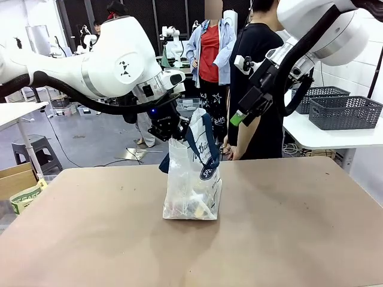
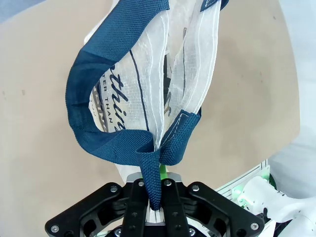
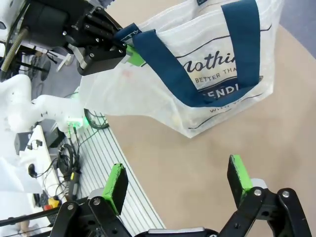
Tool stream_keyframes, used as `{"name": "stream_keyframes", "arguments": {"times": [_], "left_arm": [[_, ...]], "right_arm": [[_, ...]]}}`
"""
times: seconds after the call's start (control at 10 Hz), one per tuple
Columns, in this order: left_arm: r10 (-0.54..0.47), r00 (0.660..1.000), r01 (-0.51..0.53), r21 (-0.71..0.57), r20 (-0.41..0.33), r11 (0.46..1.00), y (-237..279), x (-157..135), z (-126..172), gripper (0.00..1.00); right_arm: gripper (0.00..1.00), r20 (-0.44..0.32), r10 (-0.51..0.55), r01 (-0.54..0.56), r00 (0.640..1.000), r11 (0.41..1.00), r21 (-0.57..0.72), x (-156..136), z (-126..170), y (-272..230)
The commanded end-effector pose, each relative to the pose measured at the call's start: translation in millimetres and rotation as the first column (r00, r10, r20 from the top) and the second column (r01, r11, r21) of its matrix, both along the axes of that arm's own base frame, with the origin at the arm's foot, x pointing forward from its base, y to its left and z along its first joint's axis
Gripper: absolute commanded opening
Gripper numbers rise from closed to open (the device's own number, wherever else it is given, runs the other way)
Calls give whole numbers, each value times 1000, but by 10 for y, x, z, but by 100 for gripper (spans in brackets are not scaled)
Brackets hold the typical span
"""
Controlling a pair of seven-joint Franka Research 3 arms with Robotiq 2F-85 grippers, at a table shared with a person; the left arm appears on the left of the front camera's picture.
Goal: Transfer purchased items from the store into the shopping bag.
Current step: Move the Reusable shopping bag to the right side of the table.
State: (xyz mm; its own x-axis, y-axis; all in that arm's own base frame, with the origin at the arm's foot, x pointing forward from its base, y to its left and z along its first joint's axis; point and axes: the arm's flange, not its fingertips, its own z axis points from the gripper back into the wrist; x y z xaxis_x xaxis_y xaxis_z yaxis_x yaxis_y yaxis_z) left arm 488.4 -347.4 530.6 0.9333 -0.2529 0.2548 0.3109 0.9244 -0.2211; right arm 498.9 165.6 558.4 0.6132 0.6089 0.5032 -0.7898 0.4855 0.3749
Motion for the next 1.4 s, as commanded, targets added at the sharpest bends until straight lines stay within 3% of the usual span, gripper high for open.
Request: {"name": "stream_keyframes", "arguments": {"times": [0.0,0.2,0.7,0.9,1.3], "left_arm": [[-2,1000,2,2,2,1000,19,-5,27,0],[7,1000,-7,40,4,999,20,114,143,0],[111,988,-134,240,107,962,751,500,1074,0],[144,979,-179,278,143,944,1185,536,1340,0],[162,980,-194,342,119,920,1939,316,1469,0]], "right_arm": [[100,-15,0,0,1000,1000,19,-17,5,-12],[100,-15,0,0,1000,1000,19,-17,5,-12],[100,-15,0,0,1000,1000,19,-17,5,-12],[100,-15,0,0,1000,1000,19,-17,5,-12],[100,-15,0,0,1000,1000,19,-17,5,-12]]}}
